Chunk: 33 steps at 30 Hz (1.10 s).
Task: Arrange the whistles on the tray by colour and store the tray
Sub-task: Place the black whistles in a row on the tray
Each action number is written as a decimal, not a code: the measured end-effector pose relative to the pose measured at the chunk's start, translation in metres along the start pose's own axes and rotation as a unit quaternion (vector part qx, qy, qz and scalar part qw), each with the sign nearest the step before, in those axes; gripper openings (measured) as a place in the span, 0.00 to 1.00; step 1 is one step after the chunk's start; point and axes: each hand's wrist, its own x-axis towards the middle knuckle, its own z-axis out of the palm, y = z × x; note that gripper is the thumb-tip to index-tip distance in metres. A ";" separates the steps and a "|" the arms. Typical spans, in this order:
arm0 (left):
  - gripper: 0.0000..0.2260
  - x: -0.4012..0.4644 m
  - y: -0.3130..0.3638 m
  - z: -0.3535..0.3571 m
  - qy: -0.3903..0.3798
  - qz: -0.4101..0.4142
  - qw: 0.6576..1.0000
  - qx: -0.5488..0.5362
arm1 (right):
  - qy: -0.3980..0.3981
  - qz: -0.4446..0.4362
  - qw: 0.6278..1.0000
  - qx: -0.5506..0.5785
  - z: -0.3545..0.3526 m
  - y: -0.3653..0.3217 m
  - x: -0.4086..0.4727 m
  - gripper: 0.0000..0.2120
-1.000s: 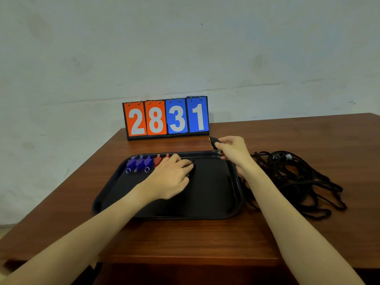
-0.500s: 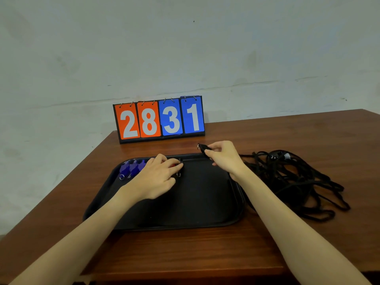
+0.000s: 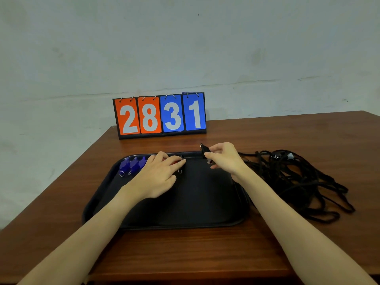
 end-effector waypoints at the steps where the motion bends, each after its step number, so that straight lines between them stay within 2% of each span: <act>1: 0.24 -0.001 -0.001 -0.001 0.008 -0.001 1.000 -0.005 | 0.006 -0.008 1.000 -0.015 0.000 0.001 0.001 0.16; 4: 0.24 -0.003 -0.004 -0.007 0.061 -0.012 0.998 -0.020 | 0.016 -0.078 0.991 -0.103 -0.004 0.001 0.000 0.13; 9: 0.21 -0.008 -0.007 -0.015 0.137 -0.027 0.989 -0.042 | -0.057 -0.157 0.973 -0.162 -0.008 -0.011 -0.009 0.13; 13: 0.22 -0.014 -0.016 -0.015 0.136 -0.057 0.988 -0.054 | -0.104 -0.134 0.974 -0.151 -0.006 -0.022 -0.009 0.08; 16: 0.22 -0.018 -0.025 -0.016 0.136 -0.065 0.987 -0.062 | -0.157 -0.133 0.956 -0.210 -0.004 -0.036 -0.001 0.04; 22: 0.21 -0.022 -0.033 -0.020 0.147 -0.084 0.983 -0.073 | -0.246 -0.058 0.930 -0.267 0.003 -0.051 0.025 0.09; 29: 0.21 -0.021 -0.033 -0.020 0.152 -0.093 0.981 -0.081 | -0.255 -0.040 0.919 -0.298 0.008 -0.044 0.041 0.09; 33: 0.21 -0.019 -0.028 -0.017 0.156 -0.079 0.980 -0.092 | -0.240 -0.051 0.925 -0.290 0.012 -0.039 0.046 0.09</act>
